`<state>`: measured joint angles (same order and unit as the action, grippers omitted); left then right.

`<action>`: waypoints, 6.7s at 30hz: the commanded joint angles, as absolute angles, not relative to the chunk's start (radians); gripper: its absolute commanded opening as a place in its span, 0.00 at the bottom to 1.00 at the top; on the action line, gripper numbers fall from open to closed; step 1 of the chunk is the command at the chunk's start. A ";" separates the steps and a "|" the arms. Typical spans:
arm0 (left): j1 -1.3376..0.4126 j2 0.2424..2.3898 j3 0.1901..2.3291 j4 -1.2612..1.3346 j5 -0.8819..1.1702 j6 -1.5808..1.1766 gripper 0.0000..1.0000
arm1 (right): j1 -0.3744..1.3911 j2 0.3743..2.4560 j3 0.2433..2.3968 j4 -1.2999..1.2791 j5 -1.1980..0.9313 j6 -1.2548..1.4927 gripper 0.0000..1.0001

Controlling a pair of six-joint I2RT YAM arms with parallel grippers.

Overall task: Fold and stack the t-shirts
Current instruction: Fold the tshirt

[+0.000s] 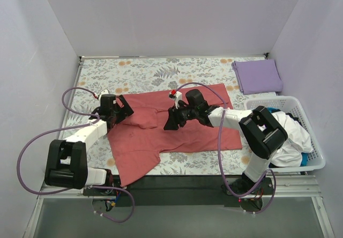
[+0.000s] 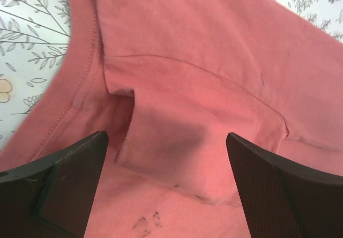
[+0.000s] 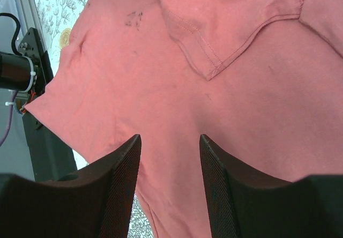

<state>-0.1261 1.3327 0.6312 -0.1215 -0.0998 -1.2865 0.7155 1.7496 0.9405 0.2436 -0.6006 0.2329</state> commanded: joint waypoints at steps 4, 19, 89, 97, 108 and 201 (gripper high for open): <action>-0.124 1.374 0.638 -0.087 -0.049 -1.252 0.90 | 0.723 1.758 0.963 0.299 -0.630 0.242 0.54; -0.124 1.218 0.687 -0.273 0.081 -1.296 0.49 | 0.729 1.766 0.962 0.318 -0.637 0.255 0.54; -0.124 1.183 0.548 -0.400 0.034 -1.422 0.46 | 0.775 1.988 1.100 0.394 -0.426 0.640 0.01; -0.124 1.163 0.552 -0.422 0.060 -1.427 0.44 | 0.772 1.954 1.098 0.390 -0.437 0.623 0.01; -0.124 1.173 0.623 -0.530 0.042 -1.448 0.02 | 0.762 1.947 1.089 0.388 -0.468 0.617 0.01; 0.178 1.911 1.246 -0.141 -0.032 -1.393 0.50 | 0.040 2.190 1.485 0.129 -0.353 0.446 0.33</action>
<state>0.1741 1.9526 1.2469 -0.1726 0.0135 -1.4132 0.0536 2.1735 1.4452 0.1036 -0.3618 0.4419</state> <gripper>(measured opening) 0.501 0.334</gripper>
